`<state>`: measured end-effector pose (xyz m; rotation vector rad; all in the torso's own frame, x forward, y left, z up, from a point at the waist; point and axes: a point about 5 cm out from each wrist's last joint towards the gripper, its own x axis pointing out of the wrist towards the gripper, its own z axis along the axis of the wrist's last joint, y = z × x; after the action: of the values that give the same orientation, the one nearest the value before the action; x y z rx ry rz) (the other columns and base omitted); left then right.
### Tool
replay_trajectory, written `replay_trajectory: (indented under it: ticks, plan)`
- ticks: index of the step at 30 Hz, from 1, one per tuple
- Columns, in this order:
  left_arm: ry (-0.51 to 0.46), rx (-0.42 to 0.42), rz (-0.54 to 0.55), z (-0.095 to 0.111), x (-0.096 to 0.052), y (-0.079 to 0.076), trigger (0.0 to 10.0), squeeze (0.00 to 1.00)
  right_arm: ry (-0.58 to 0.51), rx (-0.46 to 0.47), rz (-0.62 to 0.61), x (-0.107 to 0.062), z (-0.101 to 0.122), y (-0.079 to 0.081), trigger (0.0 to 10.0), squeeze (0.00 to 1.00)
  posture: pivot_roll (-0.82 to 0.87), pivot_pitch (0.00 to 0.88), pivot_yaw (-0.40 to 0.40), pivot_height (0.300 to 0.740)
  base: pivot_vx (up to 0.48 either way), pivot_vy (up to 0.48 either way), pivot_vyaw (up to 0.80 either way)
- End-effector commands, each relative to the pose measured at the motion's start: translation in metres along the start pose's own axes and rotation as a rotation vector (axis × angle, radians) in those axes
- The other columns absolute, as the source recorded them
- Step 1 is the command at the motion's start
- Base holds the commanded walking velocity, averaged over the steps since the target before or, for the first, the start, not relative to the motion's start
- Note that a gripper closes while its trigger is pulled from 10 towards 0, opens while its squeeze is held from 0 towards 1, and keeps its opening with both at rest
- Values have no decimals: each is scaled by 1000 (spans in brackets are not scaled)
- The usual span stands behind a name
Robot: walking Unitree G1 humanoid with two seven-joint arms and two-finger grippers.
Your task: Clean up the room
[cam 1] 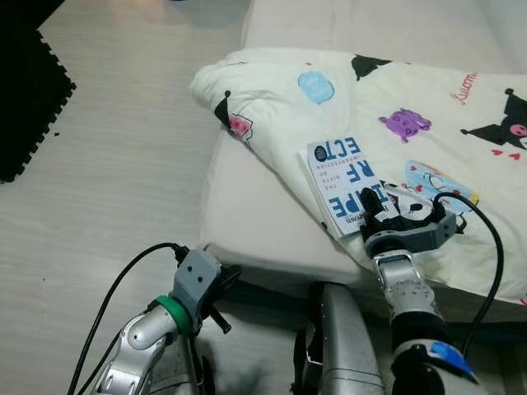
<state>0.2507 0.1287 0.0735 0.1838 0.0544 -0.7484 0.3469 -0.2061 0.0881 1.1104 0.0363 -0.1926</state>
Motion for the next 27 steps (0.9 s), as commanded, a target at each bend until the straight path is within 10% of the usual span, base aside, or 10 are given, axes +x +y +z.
replay_trajectory:
  ticks: [1, 15, 27]
  plan:
    - [33, -16, -23, -6, -5, -5, 10000, 0, 14, -1, -99, -7, -4, -22, 10000, 1000, 93, 288, 30, 560, 0, 0, 0]
    - [32, -21, -44, 2, -6, -6, 10000, 0, 21, -8, -140, -19, -4, -42, 10000, 1000, 82, 293, 36, 560, 0, 0, 0]
    - [33, -25, -42, 3, -4, -4, 10000, 0, 119, 259, 66, -12, -29, -12, 10000, 1000, 89, 299, 35, 560, 0, 0, 0]
